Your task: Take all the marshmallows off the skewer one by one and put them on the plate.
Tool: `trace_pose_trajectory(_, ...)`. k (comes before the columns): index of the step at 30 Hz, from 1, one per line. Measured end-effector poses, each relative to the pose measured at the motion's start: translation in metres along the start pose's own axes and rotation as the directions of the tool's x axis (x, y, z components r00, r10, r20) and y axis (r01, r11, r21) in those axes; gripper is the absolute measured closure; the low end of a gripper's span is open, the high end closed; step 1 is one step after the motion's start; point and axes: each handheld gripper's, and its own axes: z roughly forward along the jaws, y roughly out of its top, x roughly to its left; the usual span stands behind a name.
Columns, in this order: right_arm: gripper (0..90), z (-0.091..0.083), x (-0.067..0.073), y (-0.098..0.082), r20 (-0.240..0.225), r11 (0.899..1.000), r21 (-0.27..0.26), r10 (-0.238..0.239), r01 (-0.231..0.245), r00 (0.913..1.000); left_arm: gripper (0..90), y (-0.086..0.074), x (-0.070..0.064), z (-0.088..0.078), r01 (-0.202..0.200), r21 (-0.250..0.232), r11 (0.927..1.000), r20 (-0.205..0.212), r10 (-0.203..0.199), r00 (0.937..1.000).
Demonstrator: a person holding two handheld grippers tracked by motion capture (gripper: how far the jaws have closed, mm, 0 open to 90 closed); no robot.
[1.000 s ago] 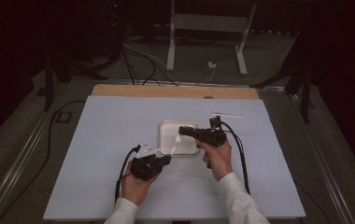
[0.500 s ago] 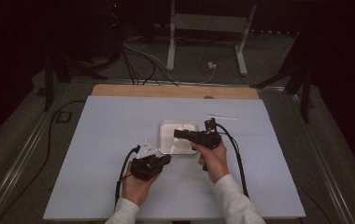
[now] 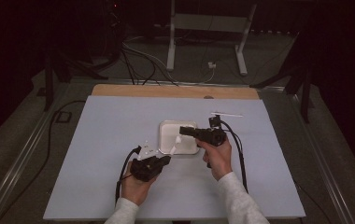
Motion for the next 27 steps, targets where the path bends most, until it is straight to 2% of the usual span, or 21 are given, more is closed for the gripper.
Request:
trace_pose_trajectory(13, 78.7, -0.007, -0.007, 0.006, 0.015, 0.997, -0.063, 0.05, -0.049, 0.9986, 90.0, -0.003, 0.002, -0.002, -0.031, 0.01, 0.9995, -0.018, 0.032, 0.9993)
trace_pose_trajectory(16, 78.7, -0.009, -0.008, 0.009, 0.026, 0.997, -0.068, 0.038, -0.037, 0.9989, 90.0, -0.002, 0.001, -0.003, -0.052, 0.016, 0.9985, -0.02, 0.052, 0.9984)
trace_pose_trajectory(19, 78.7, -0.01, -0.006, 0.015, 0.031, 0.996, -0.081, 0.024, -0.021, 0.9992, 90.0, -0.003, 0.004, -0.005, -0.049, 0.016, 0.9987, -0.023, 0.05, 0.9985)
trace_pose_trajectory(20, 78.7, -0.01, -0.005, 0.017, 0.032, 0.996, -0.09, 0.021, -0.018, 0.9993, 90.0, -0.004, 0.004, -0.005, -0.056, 0.037, 0.9977, -0.048, 0.058, 0.9972)
trace_pose_trajectory(21, 79.0, -0.013, -0.005, 0.02, 0.041, 0.992, -0.128, 0.024, -0.019, 0.9988, 90.0, -0.007, 0.007, -0.005, -0.061, 0.056, 0.9966, -0.057, 0.064, 0.9963)
trace_pose_trajectory(23, 79.2, -0.027, -0.011, 0.031, 0.026, 0.978, -0.197, 0.07, -0.063, 0.9972, 90.0, -0.014, 0.014, -0.008, -0.02, 0.052, 0.9984, -0.045, 0.022, 0.9988)
trace_pose_trajectory(24, 79.2, -0.034, -0.012, 0.036, 0.054, 0.977, -0.208, 0.057, -0.045, 0.9969, 90.0, -0.013, 0.018, -0.009, -0.006, 0.045, 0.999, -0.043, 0.008, 0.999)
trace_pose_trajectory(25, 79.0, -0.038, -0.012, 0.04, 0.073, 0.979, -0.205, 0.041, -0.025, 0.9965, 90.0, -0.012, 0.019, -0.01, 0.01, 0.028, 0.9995, -0.042, -0.009, 0.9991)
trace_pose_trajectory(27, 78.5, -0.038, -0.011, 0.042, 0.092, 0.988, -0.153, 0.008, 0.006, 0.9957, 90.0, -0.009, 0.02, -0.01, 0.023, 0.017, 0.9996, -0.042, -0.022, 0.9989)
